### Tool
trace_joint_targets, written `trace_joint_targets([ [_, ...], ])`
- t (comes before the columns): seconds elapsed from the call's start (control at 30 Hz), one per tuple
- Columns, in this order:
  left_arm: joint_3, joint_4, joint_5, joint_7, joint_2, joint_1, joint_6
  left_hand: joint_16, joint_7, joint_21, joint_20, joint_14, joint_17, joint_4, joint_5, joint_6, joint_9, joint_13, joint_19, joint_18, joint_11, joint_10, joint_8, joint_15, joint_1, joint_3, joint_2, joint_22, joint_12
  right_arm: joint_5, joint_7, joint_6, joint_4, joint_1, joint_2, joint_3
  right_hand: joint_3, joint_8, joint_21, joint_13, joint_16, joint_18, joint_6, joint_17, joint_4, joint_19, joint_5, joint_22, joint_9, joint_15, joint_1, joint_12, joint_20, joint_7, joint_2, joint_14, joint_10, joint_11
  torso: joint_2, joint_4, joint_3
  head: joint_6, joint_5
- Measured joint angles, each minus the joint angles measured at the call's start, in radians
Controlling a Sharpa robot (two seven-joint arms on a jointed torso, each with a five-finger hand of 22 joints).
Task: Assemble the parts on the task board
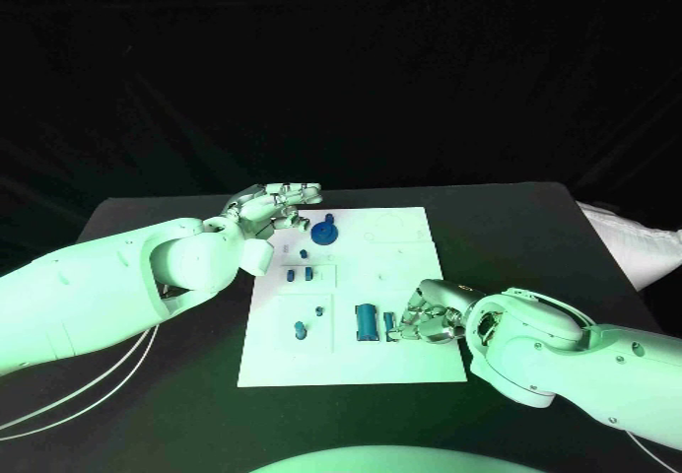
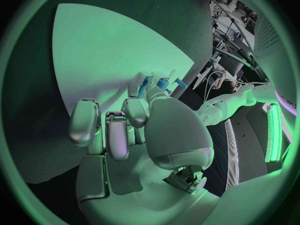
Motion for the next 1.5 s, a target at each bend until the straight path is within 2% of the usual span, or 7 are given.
trace_joint_targets([
  [0.47, 0.0, -0.002, 0.0, -0.001, 0.0, 0.0, 0.002, 0.0, 0.0, 0.0, 0.0, 0.0, 0.0, 0.0, 0.0, -0.007, 0.0, 0.0, 0.0, 0.0, 0.004, -0.004, 0.0, 0.0, 0.0, 0.0, 0.0, 0.0, 0.0, 0.067, 0.072, -0.099, -0.012, 0.005, -0.026, -0.003, -0.044, -0.012, -0.012, -0.012, -0.009, 0.0, -0.02, 0.0, -0.023, 0.0, 0.031, -0.019, -0.007, 0.0, 0.026, -0.02, 0.0, 0.016, -0.015, 0.0, -0.008, 0.008, -0.001, -0.0008, -0.0001, 0.008, -0.008],
  [0.73, 0.0, -0.027, 0.002, -0.001, 0.007, -0.001, 0.003, 0.0, 0.0, -0.004, 0.004, 0.0, -0.005, 0.003, 0.0, -0.007, 0.0, 0.001, -0.004, 0.0, 0.004, -0.004, 0.0, 0.0, -0.004, -0.003, 0.004, -0.002, 0.0, 0.32, 0.32, -0.185, -0.062, 0.071, -0.051, -0.002, -0.056, -0.035, -0.029, 0.002, -0.018, 0.0, -0.078, 0.0, -0.052, -0.019, 0.035, -0.045, -0.018, 0.009, 0.078, -0.005, 0.011, 0.038, -0.003, -0.002, -0.018, 0.023, -0.007, -0.0017, -0.0013, 0.03, -0.02],
  [0.87, 0.0, -0.044, 0.008, 0.0, 0.014, -0.007, 0.003, -0.029, 0.0, -0.05, 0.007, -0.024, -0.043, 0.004, 0.0, -0.007, 0.0, 0.001, -0.019, 0.0, 0.003, -0.004, 0.0, 0.004, -0.004, -0.013, 0.004, -0.023, 0.003, 0.486, 0.465, -0.196, -0.136, 0.109, -0.038, -0.001, -0.049, -0.041, -0.107, -0.072, -0.086, 0.007, -0.106, -0.001, -0.089, -0.082, 0.035, -0.172, -0.025, 0.018, 0.128, -0.112, 0.02, 0.052, 0.01, 0.0, -0.08, 0.035, -0.014, -0.0035, -0.0028, 0.043, -0.025],
  [1.0, 0.0, -0.067, 0.014, 0.004, 0.023, -0.012, 0.001, -0.13, 0.004, -0.125, 0.015, -0.13, -0.133, 0.004, 0.0, -0.018, 0.0, 0.002, -0.088, 0.0, 0.009, -0.016, 0.007, 0.011, -0.004, -0.032, 0.004, -0.066, 0.009, 0.653, 0.587, -0.196, -0.23, 0.134, -0.004, 0.0, -0.036, -0.041, -0.341, -0.309, -0.335, 0.069, -0.156, -0.26, -0.119, -0.243, 0.026, -0.491, -0.04, 0.04, 0.162, -0.438, 0.031, 0.066, 0.024, -0.047, -0.251, 0.052, -0.023, -0.0065, -0.0058, 0.053, -0.026],
  [1.13, 0.0, -0.095, 0.019, 0.011, 0.034, -0.017, -0.001, -0.29, 0.012, -0.216, 0.031, -0.219, -0.218, 0.006, 0.0, -0.034, -0.002, -0.001, -0.186, 0.0, 0.02, -0.027, 0.007, 0.032, -0.004, -0.036, 0.004, -0.126, 0.012, 0.813, 0.689, -0.19, -0.327, 0.144, 0.039, 0.0, -0.006, -0.041, -0.53, -0.498, -0.768, 0.07, -0.191, -0.636, -0.142, -0.325, 0.018, -0.63, -0.059, 0.068, 0.198, -0.654, 0.057, 0.094, 0.039, -0.204, -0.347, 0.08, -0.035, -0.0104, -0.009, 0.062, -0.027],
  [1.33, 0.0, -0.12, 0.025, 0.024, 0.047, -0.025, -0.005, -0.4, 0.012, -0.252, 0.041, -0.184, -0.281, 0.001, 0.0, -0.034, -0.002, -0.01, -0.195, 0.011, 0.02, -0.027, 0.012, 0.034, 0.0, -0.051, 0.008, -0.177, 0.012, 0.935, 0.77, -0.188, -0.42, 0.148, 0.073, 0.0, 0.024, -0.032, -0.575, -0.614, -0.831, 0.07, -0.157, -0.682, -0.172, -0.213, 0.004, -0.68, -0.074, 0.045, 0.208, -0.698, 0.04, 0.075, 0.033, -0.079, -0.246, 0.057, -0.05, -0.0118, -0.0132, 0.067, -0.025],
  [1.5, 0.0, -0.128, 0.028, 0.03, 0.048, -0.031, -0.007, -0.404, 0.012, -0.252, 0.041, -0.177, -0.284, 0.0, 0.0, -0.034, -0.002, -0.01, -0.195, 0.01, 0.02, -0.027, 0.016, 0.034, 0.003, -0.056, 0.01, -0.181, 0.012, 0.939, 0.787, -0.187, -0.417, 0.144, 0.08, 0.0, 0.022, -0.028, -0.589, -0.641, -0.841, 0.07, -0.151, -0.682, -0.178, -0.197, 0.004, -0.694, -0.079, 0.041, 0.192, -0.706, 0.036, 0.072, 0.017, -0.066, -0.234, 0.052, -0.058, -0.0107, -0.0134, 0.06, -0.022],
])
